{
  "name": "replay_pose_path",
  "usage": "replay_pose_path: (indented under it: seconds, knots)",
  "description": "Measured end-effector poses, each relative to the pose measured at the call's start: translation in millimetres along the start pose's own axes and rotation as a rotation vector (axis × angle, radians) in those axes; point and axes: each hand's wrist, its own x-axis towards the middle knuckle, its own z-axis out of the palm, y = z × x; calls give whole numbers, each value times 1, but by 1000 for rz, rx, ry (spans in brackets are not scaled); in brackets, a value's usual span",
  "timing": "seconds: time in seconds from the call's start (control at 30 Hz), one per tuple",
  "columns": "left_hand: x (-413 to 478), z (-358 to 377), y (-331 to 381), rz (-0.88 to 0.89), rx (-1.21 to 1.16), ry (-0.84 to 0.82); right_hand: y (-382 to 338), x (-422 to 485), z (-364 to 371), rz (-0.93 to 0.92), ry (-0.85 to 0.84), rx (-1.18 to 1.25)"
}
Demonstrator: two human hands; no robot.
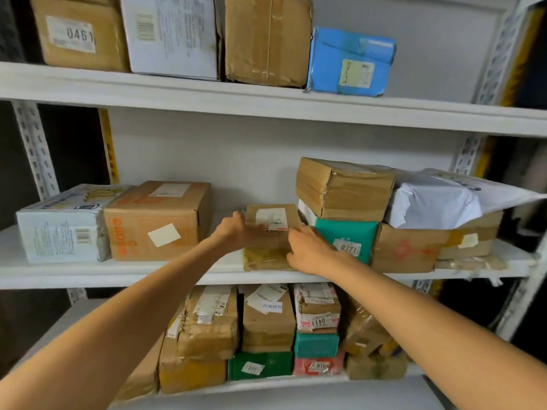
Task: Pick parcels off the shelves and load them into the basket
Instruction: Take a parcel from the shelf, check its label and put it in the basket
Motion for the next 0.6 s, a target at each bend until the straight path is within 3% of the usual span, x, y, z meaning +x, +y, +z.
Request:
replay_pose_path:
  seconds: [0.17, 0.4, 0.6]
  knots:
    - [3, 7, 1, -244, -289, -91, -9, 8, 16, 76, -42, 158]
    - [4, 4, -19, -220, -447, -28, -13, 21, 24, 180, 269, 440]
    - [-8, -17, -40, -255, -465, -15, -29, 44, 46, 227, 201, 375]
